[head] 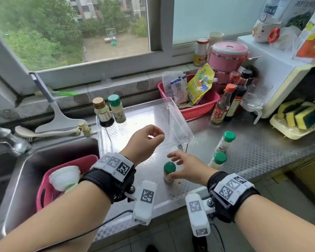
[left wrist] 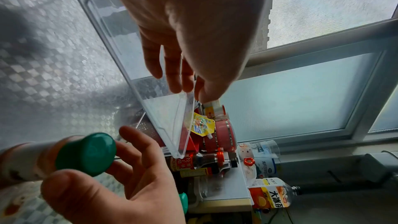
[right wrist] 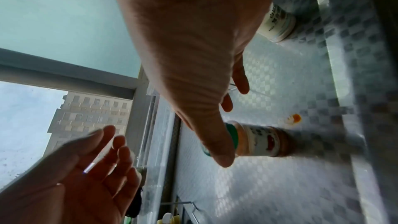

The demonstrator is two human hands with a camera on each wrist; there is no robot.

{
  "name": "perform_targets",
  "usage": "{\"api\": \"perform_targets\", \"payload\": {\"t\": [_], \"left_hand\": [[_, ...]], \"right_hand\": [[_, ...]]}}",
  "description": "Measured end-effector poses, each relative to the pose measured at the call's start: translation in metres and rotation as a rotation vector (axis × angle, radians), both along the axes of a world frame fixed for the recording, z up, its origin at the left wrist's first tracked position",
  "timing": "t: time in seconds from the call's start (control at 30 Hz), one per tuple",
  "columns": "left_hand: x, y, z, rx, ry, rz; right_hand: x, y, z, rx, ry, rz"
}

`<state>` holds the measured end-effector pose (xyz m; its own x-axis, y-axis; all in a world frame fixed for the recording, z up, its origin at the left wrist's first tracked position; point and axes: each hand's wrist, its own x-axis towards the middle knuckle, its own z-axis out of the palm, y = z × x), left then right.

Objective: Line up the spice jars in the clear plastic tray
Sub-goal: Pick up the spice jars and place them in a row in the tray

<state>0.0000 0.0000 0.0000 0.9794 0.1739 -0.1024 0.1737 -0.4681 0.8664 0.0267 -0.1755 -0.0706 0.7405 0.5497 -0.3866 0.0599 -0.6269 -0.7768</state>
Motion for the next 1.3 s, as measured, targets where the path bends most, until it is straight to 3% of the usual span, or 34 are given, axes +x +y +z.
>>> {"api": "perform_targets", "payload": {"t": [0.17,0.23,0.4,0.53,0.7,0.97,1.07,1.2,1.3], "left_hand": [[-0.005,0.014,-0.009,-0.019,0.042,-0.004],[-0.006,0.020,-0.012,-0.006,0.057,-0.027],[-0.007,0.028,-0.011,-0.083,0.116,-0.104],[-0.011,0.032,-0.012,-0.227,0.203,-0.233],[-0.014,0.038,-0.010,-0.261,0.200,-0.321],[-0.012,0.052,-0.008,-0.438,0.214,-0.260],[-0.011,0.061,-0.007,-0.273,0.149,-0.170],[-0.009,0.090,-0.017,0.029,-0.008,0.159],[-0.009,0.114,-0.025,0.259,-0.024,0.395]], "right_hand": [[-0.005,0.010,-0.007,-0.034,-0.058,-0.019],[-0.002,0.009,-0.002,0.021,0.009,-0.031],[0.015,0.005,0.039,0.310,0.275,-0.102],[0.032,0.012,0.062,0.562,0.302,-0.200],[0.042,0.028,0.070,0.600,0.252,-0.275],[0.045,0.060,0.076,0.526,0.210,-0.265],[0.052,0.074,0.081,0.487,0.161,-0.286],[0.069,0.091,0.090,0.464,0.060,-0.358],[0.081,0.111,0.092,0.482,0.007,-0.369]]}}
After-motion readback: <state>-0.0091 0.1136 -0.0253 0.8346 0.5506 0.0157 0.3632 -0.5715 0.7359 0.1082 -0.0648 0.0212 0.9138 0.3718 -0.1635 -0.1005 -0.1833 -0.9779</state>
